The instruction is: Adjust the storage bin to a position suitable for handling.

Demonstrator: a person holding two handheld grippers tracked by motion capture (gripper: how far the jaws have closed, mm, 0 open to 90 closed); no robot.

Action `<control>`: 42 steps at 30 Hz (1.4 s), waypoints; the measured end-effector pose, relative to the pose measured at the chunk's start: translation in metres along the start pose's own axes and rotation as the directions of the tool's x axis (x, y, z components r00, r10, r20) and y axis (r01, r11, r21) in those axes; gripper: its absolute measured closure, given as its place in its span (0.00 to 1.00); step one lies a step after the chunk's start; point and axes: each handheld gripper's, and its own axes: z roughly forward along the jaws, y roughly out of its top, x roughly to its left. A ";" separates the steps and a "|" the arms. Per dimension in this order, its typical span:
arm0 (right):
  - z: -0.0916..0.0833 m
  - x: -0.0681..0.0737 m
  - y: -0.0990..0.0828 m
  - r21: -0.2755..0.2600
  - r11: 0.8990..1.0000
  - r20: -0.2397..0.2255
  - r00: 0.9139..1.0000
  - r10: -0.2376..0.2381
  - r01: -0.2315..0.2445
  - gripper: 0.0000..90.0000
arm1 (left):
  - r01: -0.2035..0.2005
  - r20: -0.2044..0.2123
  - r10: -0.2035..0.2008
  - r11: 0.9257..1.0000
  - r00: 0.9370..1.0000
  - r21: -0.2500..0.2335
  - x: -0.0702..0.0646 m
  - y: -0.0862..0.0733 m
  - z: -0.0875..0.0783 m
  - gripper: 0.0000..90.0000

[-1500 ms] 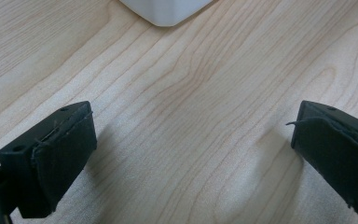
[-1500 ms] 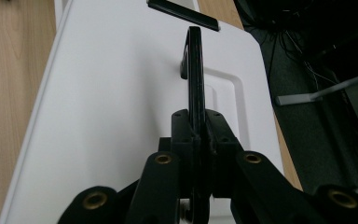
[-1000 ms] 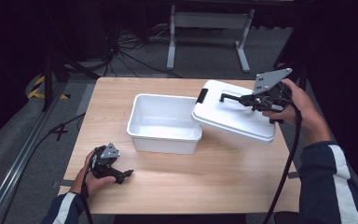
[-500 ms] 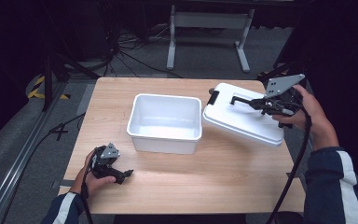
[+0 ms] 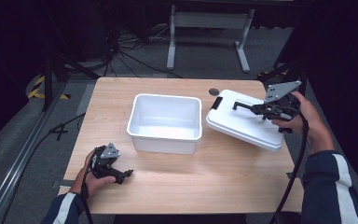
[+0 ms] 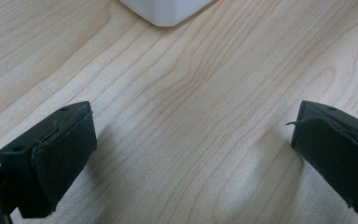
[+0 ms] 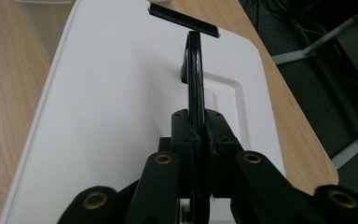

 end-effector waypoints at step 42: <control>0.106 -0.003 -0.044 0.188 0.976 -0.075 0.990 0.122 -0.106 0.93 | 0.000 0.001 0.000 1.000 1.000 0.000 0.000 0.000 0.000 0.00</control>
